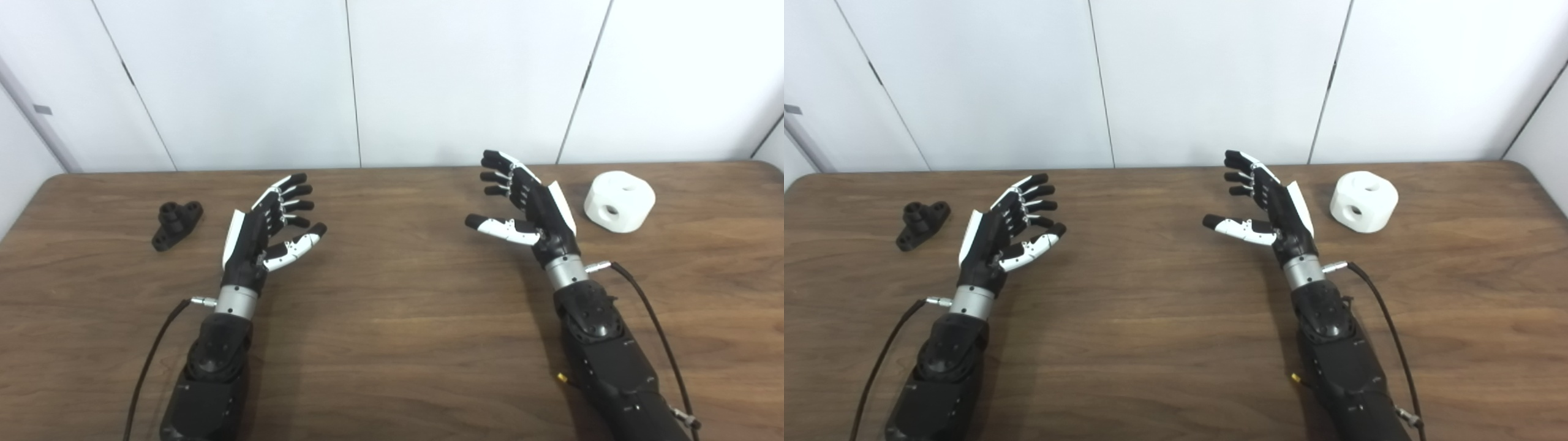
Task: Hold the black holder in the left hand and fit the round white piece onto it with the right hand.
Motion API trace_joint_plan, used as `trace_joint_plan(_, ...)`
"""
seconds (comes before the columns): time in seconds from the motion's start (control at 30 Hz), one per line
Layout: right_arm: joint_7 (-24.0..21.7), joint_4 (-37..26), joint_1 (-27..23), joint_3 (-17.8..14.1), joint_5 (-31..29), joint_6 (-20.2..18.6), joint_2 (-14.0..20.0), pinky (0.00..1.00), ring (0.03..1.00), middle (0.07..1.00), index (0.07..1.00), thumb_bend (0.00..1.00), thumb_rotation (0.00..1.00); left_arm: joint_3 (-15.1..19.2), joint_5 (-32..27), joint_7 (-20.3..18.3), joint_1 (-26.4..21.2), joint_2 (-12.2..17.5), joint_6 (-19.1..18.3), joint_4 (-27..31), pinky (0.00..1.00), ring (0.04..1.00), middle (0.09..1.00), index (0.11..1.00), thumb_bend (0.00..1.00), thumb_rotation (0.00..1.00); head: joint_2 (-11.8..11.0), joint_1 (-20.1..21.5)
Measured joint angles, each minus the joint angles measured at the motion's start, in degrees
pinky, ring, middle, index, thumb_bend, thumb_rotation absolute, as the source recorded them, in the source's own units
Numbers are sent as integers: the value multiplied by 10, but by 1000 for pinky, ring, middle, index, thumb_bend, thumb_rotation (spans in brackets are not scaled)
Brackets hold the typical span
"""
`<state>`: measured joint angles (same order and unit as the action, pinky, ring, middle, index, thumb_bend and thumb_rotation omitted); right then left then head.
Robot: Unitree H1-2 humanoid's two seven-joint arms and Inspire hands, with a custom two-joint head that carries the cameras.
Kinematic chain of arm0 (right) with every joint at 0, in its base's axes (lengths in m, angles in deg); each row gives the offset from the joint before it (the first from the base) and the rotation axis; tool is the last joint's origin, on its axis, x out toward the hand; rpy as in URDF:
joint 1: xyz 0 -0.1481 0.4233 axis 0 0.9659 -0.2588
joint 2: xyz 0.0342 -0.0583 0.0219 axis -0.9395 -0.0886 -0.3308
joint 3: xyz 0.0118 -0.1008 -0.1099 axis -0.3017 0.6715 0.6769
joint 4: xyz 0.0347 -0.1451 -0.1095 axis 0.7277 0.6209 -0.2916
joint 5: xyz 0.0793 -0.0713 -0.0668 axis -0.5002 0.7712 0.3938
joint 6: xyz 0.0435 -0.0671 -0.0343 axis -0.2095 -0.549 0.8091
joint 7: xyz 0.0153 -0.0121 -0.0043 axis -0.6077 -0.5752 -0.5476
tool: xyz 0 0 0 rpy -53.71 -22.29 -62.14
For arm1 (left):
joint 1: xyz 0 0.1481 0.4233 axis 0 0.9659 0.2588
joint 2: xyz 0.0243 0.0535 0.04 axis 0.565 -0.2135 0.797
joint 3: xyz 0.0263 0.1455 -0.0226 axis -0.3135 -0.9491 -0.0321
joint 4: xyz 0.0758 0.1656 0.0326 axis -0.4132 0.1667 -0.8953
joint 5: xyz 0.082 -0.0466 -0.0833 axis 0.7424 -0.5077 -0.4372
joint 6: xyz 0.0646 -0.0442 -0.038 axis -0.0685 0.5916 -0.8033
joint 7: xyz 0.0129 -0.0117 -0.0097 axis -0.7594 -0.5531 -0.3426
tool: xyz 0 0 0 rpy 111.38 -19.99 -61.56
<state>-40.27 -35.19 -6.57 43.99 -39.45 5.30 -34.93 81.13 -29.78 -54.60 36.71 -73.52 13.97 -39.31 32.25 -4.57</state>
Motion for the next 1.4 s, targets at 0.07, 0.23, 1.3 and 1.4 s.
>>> trace_joint_plan(0.07,0,0,0,0,0,0,0,731,804,838,823,741,303,0,0,0,0,0,0,0,599,727,794,829,595,9,0,0)
trace_joint_plan(0.23,0,0,0,0,-1,0,0,729,805,839,820,742,300,0,0,-2,0,0,0,0,607,729,798,834,593,19,0,0)
trace_joint_plan(1.3,-49,51,-21,-46,-44,0,16,717,792,822,804,828,348,-16,45,25,-28,-14,24,-46,592,708,781,783,630,0,-52,-188)
trace_joint_plan(1.4,-57,56,-24,-51,-45,0,16,722,786,815,798,830,338,-16,45,25,-28,-14,24,-48,597,710,780,779,628,0,-50,-192)
